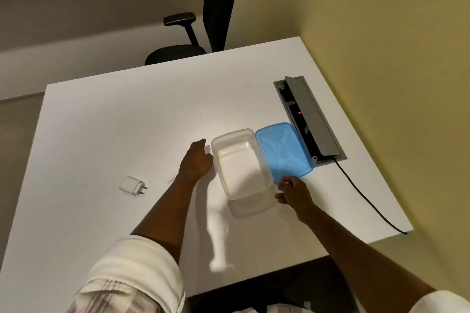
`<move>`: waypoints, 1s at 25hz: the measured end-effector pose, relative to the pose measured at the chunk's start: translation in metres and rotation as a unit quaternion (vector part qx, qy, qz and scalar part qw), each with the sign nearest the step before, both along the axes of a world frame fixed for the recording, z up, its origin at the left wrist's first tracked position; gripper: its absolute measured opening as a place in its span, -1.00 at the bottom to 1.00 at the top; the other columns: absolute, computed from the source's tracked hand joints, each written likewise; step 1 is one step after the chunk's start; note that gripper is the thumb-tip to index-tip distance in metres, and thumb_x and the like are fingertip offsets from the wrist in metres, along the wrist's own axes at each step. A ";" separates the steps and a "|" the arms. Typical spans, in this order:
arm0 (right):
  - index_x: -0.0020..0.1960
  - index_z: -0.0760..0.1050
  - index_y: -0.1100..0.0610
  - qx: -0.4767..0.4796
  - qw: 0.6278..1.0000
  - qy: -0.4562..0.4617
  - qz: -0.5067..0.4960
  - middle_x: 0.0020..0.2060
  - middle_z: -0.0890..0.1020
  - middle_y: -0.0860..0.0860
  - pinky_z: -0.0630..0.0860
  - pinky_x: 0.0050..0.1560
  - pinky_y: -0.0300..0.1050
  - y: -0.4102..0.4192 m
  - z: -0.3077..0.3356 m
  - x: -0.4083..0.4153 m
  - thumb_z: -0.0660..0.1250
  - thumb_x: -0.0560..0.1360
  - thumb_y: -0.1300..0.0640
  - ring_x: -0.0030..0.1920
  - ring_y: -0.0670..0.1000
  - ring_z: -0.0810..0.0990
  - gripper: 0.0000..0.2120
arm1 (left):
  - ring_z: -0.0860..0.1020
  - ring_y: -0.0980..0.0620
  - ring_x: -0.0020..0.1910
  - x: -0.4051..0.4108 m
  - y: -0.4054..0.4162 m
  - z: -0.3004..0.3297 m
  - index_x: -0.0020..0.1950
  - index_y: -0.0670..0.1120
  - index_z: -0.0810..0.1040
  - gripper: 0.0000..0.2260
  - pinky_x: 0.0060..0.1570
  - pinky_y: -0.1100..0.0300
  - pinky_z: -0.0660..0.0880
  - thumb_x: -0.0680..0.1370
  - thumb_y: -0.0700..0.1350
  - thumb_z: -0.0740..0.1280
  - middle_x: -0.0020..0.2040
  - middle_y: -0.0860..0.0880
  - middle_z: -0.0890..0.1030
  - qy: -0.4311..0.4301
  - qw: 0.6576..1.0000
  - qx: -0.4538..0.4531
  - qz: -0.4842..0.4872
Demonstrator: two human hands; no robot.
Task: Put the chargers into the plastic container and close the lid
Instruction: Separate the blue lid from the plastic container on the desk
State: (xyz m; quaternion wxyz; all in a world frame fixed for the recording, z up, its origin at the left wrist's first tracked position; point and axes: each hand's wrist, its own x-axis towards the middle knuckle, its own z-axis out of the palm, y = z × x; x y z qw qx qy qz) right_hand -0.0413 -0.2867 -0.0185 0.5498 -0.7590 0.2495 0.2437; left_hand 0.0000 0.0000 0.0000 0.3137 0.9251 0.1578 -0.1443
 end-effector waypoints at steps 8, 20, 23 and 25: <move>0.04 0.50 0.21 0.088 0.995 0.027 -0.031 -0.14 0.60 0.16 0.62 -0.09 -0.01 0.007 -0.003 0.003 0.28 0.55 0.19 -0.19 0.12 0.64 -0.89 | 0.23 -0.14 0.54 0.044 -0.009 0.002 0.56 -0.18 0.18 -0.41 0.46 0.04 0.19 0.63 0.12 0.14 0.56 -0.19 0.26 0.056 0.997 0.003 -0.061; -0.03 0.52 0.20 0.076 0.997 -0.002 -0.008 -0.21 0.60 0.17 0.64 -0.07 -0.03 0.010 0.000 0.005 0.27 0.57 0.17 -0.18 0.11 0.65 -0.90 | 0.57 -0.18 0.03 0.011 0.005 -0.006 -0.03 -0.11 0.57 -0.63 -0.05 0.09 0.40 0.63 0.14 0.13 -0.06 -0.10 0.64 -0.012 1.000 -0.005 0.023; -0.09 0.53 0.18 0.052 0.998 -0.024 0.007 -0.24 0.58 0.15 0.62 -0.07 -0.01 0.003 0.002 0.006 0.27 0.57 0.16 -0.21 0.08 0.63 -0.89 | 0.47 -0.14 -0.23 -0.030 0.008 0.003 -0.33 -0.13 0.34 -0.58 -0.23 0.08 0.32 0.64 0.08 0.12 -0.35 -0.04 0.47 -0.026 0.997 -0.021 0.063; -0.12 0.53 0.15 0.030 0.998 -0.039 0.025 -0.25 0.59 0.11 0.62 -0.09 -0.04 0.001 0.004 0.009 0.28 0.56 0.16 -0.24 0.05 0.61 -0.89 | 0.49 -0.15 -0.24 -0.063 0.011 0.001 -0.30 -0.22 0.41 -0.55 -0.20 0.03 0.39 0.64 0.07 0.13 -0.34 -0.11 0.54 -0.020 0.994 -0.047 0.095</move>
